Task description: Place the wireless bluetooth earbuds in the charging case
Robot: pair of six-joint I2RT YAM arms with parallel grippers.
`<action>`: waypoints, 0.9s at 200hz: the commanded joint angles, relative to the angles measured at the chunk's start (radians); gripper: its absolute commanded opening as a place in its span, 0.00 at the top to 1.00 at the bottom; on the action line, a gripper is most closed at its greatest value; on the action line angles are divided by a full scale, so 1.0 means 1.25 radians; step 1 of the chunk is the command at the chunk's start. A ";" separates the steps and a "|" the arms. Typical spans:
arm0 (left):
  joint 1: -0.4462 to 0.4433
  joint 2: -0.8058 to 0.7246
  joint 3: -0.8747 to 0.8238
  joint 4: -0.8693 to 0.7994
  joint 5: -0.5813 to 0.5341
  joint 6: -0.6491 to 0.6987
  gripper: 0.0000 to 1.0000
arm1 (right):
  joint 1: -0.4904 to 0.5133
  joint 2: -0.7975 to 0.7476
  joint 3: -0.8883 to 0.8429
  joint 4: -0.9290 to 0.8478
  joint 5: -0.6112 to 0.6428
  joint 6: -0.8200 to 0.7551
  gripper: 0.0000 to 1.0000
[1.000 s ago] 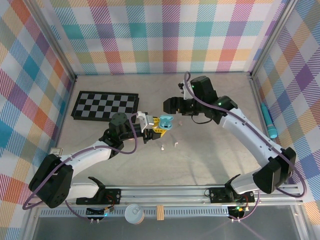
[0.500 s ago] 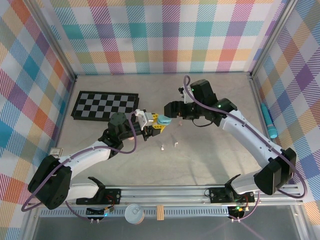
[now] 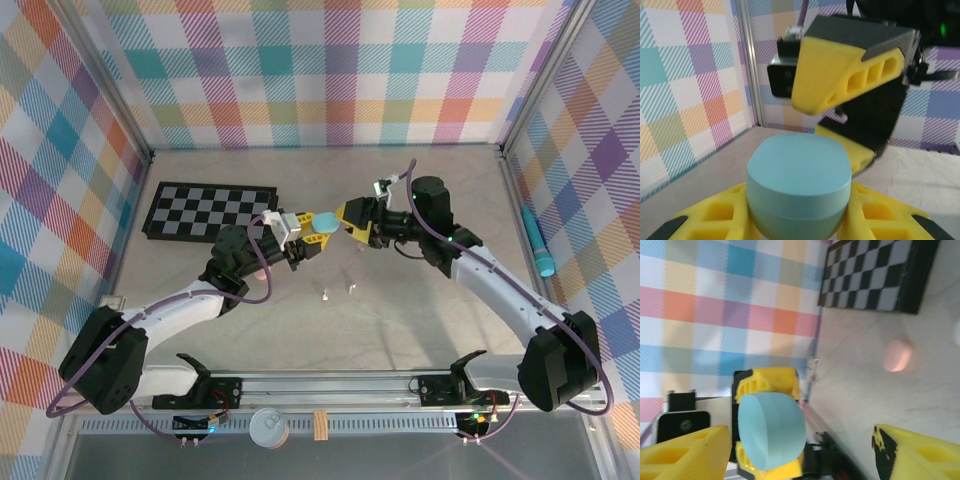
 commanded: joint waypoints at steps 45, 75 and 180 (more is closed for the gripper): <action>-0.002 0.063 0.038 0.126 -0.016 -0.040 0.77 | 0.027 0.076 -0.056 0.449 -0.097 0.299 0.33; -0.002 0.065 0.039 0.136 -0.001 -0.045 0.77 | 0.027 0.082 -0.061 0.464 -0.084 0.305 0.47; -0.002 -0.012 0.019 -0.016 -0.031 -0.009 0.45 | 0.008 0.052 -0.008 0.202 -0.041 0.087 0.82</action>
